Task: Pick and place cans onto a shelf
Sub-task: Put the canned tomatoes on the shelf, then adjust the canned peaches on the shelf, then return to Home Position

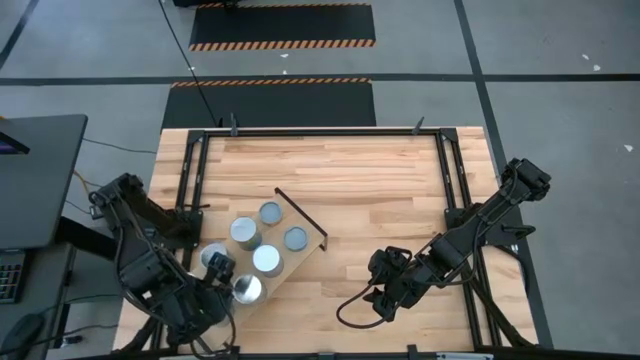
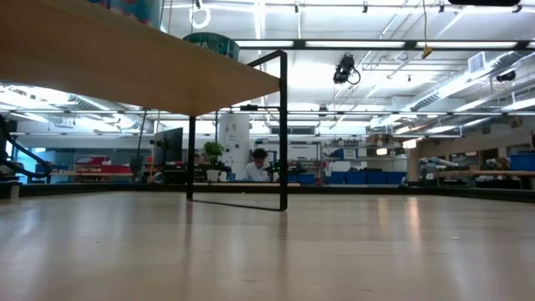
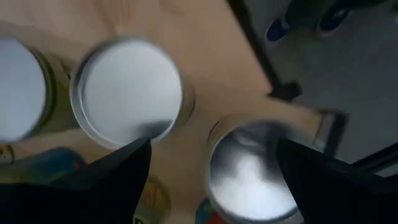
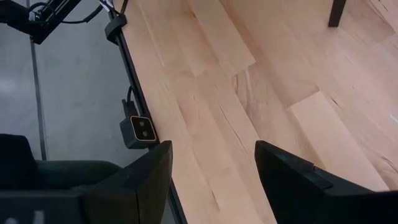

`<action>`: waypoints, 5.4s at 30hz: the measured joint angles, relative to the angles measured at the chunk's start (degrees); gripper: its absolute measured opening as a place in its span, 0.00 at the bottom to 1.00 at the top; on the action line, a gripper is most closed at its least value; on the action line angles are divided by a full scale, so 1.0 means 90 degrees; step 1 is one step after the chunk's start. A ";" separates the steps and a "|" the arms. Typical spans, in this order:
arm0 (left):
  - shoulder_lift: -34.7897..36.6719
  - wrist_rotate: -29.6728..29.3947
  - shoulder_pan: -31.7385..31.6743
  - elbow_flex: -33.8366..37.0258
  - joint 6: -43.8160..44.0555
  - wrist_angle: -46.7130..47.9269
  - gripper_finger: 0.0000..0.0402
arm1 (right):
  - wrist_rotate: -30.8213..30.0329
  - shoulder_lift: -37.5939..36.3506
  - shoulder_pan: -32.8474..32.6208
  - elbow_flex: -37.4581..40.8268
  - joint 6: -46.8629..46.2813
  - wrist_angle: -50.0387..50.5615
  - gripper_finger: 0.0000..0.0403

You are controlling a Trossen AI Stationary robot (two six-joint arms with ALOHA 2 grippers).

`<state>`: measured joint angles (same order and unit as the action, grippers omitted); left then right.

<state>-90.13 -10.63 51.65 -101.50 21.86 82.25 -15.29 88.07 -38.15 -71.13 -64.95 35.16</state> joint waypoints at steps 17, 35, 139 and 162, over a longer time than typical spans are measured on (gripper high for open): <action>0.0002 0.0481 -0.0922 -0.0176 0.0540 -0.0880 0.69 | -0.0002 -0.0002 0.0000 0.0000 0.0005 -0.0232 0.59; -0.0260 0.0189 -0.1152 -0.0133 0.0650 -0.0455 0.02 | -0.0003 -0.0002 0.0000 0.0000 0.0012 -0.0345 0.59; 0.6229 -0.3921 -0.4462 0.5216 -0.0751 -0.6977 0.06 | 0.2657 -0.3030 0.4668 0.0104 0.7525 -0.2627 0.04; 0.9772 -0.0649 -0.4477 0.8690 -0.2483 -0.9145 0.06 | 0.2129 -0.4753 0.4333 0.4801 0.6167 -0.6613 0.05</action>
<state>-2.18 -16.48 11.35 -23.29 -0.49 -0.05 3.87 45.30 0.84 -27.92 -9.44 -24.36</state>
